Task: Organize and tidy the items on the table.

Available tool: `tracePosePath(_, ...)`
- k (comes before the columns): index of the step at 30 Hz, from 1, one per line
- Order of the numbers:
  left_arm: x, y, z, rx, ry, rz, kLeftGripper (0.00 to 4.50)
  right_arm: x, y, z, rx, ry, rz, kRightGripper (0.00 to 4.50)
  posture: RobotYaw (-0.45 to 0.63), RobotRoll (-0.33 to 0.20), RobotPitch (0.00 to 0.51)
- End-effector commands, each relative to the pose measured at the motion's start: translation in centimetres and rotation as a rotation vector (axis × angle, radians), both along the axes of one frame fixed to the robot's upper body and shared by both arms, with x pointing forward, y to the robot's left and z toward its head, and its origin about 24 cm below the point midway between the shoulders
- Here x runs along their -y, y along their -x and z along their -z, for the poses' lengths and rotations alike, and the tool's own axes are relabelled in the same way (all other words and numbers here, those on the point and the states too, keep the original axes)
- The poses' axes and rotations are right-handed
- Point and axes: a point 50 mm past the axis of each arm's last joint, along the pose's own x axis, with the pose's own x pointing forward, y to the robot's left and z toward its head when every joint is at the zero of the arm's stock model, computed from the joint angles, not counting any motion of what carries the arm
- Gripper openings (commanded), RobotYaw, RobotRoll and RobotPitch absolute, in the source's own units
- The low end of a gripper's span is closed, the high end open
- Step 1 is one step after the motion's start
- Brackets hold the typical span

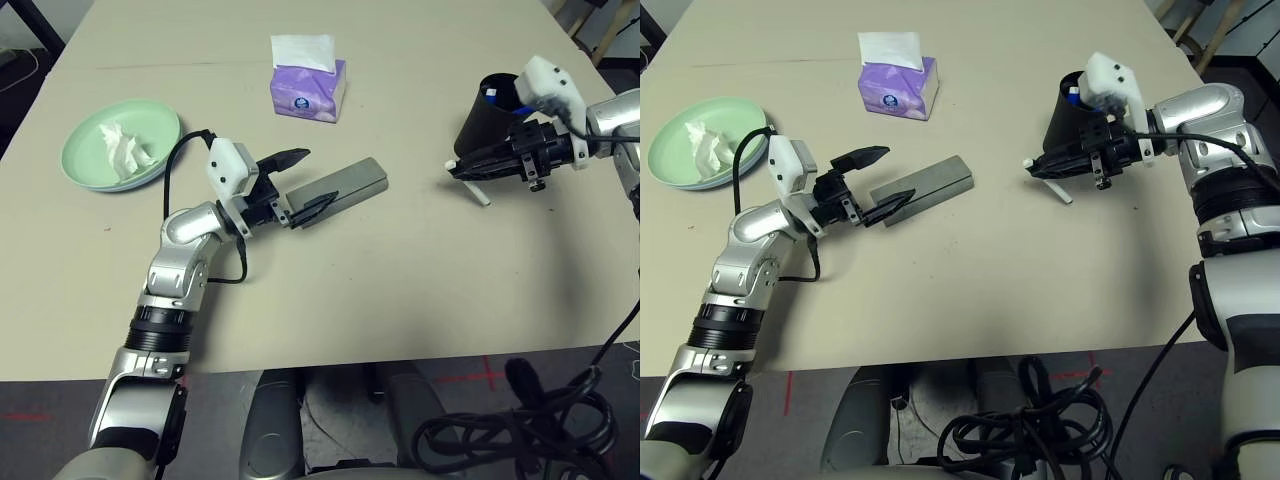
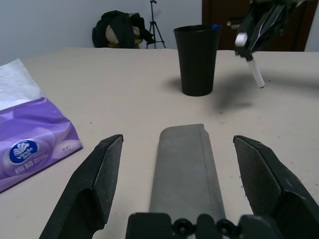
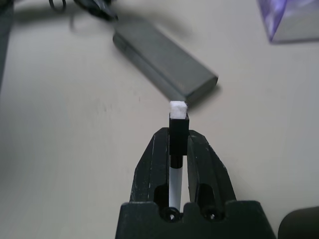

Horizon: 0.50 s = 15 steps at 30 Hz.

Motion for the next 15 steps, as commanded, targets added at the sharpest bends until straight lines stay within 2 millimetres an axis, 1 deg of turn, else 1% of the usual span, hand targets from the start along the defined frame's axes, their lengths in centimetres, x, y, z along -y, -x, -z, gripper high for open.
tracePosePath(1,0.1,-0.1,0.5,-0.006,-0.018,0.015,4.50,-0.4,0.2,0.5,0.030,-0.198,0.047,0.32,-0.02,0.000,0.127)
tracePosePath(4,0.2,-0.3,0.6,-0.009,-0.017,0.016,4.50,-1.4,0.6,1.6,0.030,-0.347,0.086,0.32,-0.02,0.000,0.117)
tracePosePath(10,0.3,-0.7,0.6,-0.008,-0.011,0.011,4.50,-3.4,1.5,3.7,0.047,-0.569,0.203,0.32,-0.01,0.000,0.106)
tracePosePath(15,0.3,-0.8,0.7,-0.011,-0.004,0.007,4.50,-4.2,1.5,4.5,0.121,-0.716,0.340,0.32,-0.01,0.000,0.104)
